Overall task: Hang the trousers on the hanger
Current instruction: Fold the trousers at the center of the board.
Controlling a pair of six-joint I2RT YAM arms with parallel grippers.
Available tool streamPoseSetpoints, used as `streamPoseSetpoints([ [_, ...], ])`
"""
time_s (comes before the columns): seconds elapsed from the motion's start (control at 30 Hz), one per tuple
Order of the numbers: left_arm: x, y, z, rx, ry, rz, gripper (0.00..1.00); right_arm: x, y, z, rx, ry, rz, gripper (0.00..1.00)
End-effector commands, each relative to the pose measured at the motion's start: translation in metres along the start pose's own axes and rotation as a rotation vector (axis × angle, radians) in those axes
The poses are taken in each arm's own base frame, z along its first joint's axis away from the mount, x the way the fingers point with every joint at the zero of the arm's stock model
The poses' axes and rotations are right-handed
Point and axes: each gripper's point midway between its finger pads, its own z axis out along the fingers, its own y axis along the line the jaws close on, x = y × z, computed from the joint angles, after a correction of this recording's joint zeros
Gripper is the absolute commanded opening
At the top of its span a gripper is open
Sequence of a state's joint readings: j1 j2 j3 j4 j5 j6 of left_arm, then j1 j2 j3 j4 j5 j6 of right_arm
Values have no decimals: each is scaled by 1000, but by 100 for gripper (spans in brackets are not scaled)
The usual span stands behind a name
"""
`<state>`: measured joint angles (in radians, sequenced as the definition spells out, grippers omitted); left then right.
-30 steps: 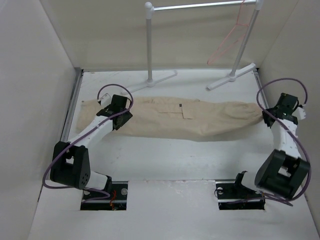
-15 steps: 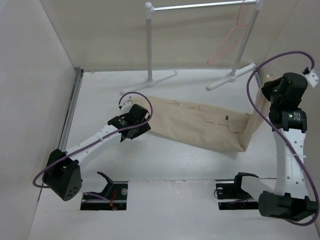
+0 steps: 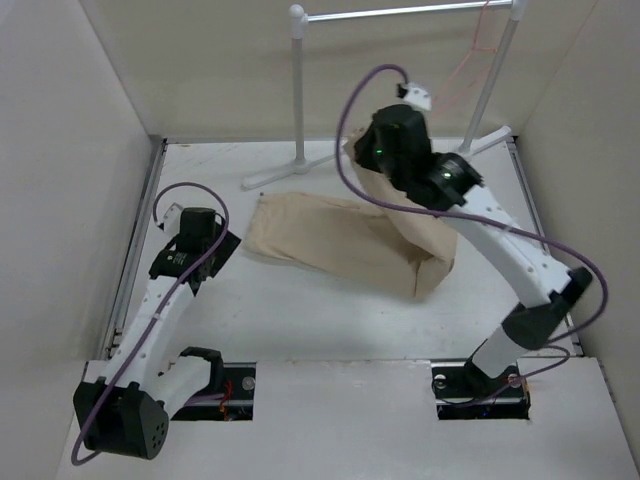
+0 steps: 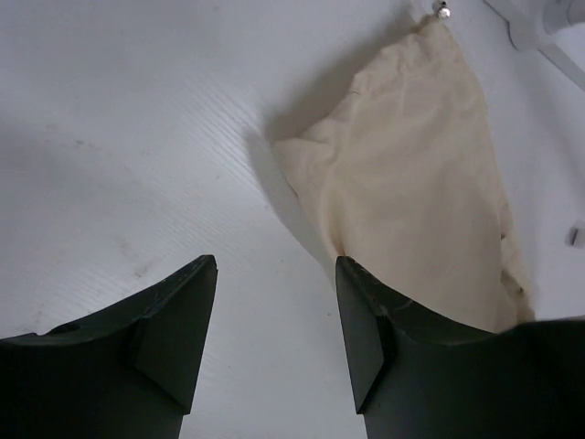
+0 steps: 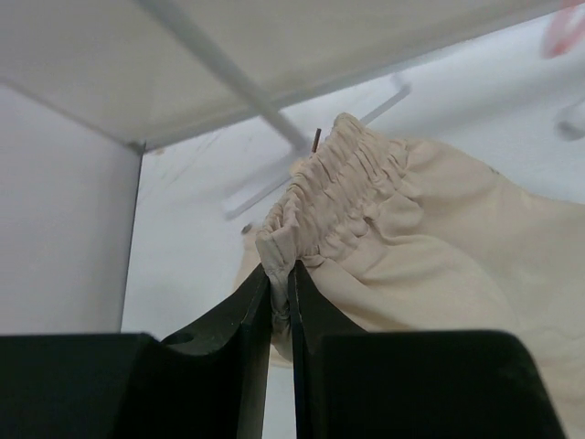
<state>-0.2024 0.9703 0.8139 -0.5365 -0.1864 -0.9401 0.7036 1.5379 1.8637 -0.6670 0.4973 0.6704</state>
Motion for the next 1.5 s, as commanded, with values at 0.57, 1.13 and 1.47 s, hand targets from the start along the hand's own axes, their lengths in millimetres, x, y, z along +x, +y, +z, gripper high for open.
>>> streamPoseSetpoints([
  [0.57,-70,20,22,-33,-142,-198,53,199,170,59,-224,385,-34,74],
  [1.13,44,-109,149,50,150,119,51,198,-138,-19,23,473,42,30],
  [1.47,34,17,120,-169,125,36,50,236,-184,-30,122,506,60,56],
])
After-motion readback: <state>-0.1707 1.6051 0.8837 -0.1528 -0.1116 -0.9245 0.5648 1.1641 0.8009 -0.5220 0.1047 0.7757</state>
